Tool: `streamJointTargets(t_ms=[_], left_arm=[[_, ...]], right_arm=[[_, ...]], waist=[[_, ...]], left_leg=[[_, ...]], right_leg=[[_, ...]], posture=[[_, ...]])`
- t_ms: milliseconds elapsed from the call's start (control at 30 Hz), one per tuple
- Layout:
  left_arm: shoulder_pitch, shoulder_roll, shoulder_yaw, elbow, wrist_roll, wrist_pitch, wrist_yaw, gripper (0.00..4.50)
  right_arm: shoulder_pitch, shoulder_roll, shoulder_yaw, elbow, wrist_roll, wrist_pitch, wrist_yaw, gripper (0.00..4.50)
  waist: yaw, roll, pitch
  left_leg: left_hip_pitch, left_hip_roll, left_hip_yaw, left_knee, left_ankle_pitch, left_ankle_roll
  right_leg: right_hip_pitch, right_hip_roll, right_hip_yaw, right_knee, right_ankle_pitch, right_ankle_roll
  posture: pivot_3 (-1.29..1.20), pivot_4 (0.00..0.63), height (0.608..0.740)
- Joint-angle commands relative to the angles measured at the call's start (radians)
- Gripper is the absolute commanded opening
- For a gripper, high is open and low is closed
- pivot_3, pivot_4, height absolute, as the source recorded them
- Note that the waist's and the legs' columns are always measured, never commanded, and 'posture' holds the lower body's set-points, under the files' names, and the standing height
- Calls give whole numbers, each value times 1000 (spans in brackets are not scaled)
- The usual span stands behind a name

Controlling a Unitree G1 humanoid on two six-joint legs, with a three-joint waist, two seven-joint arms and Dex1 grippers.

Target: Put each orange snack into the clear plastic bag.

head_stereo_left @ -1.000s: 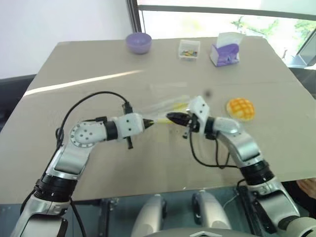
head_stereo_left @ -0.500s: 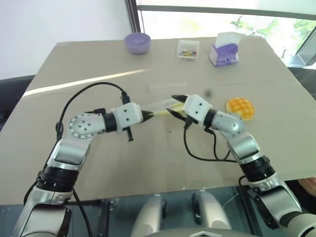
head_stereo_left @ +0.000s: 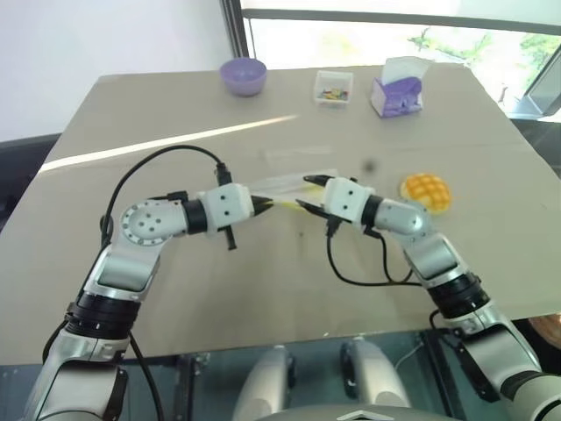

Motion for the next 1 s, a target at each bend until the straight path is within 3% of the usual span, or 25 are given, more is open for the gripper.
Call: streamJointTargets(t_ms=[33, 1000], left_arm=[[-6, 2, 13, -1, 3, -23, 9, 0], [14, 1, 14, -42, 7, -10, 8, 0]], right_arm=[[-13, -5, -24, -49, 24, -22, 14, 2169], [-23, -33, 8, -40, -18, -38, 48, 2169]], waist=[[0, 0, 0], [0, 0, 0]], left_leg=[[0, 0, 0, 0, 0, 0], [0, 0, 0, 0, 0, 0]], right_leg=[[0, 0, 0, 0, 0, 0], [0, 0, 0, 0, 0, 0]], posture=[[0, 150, 740], [0, 150, 740]])
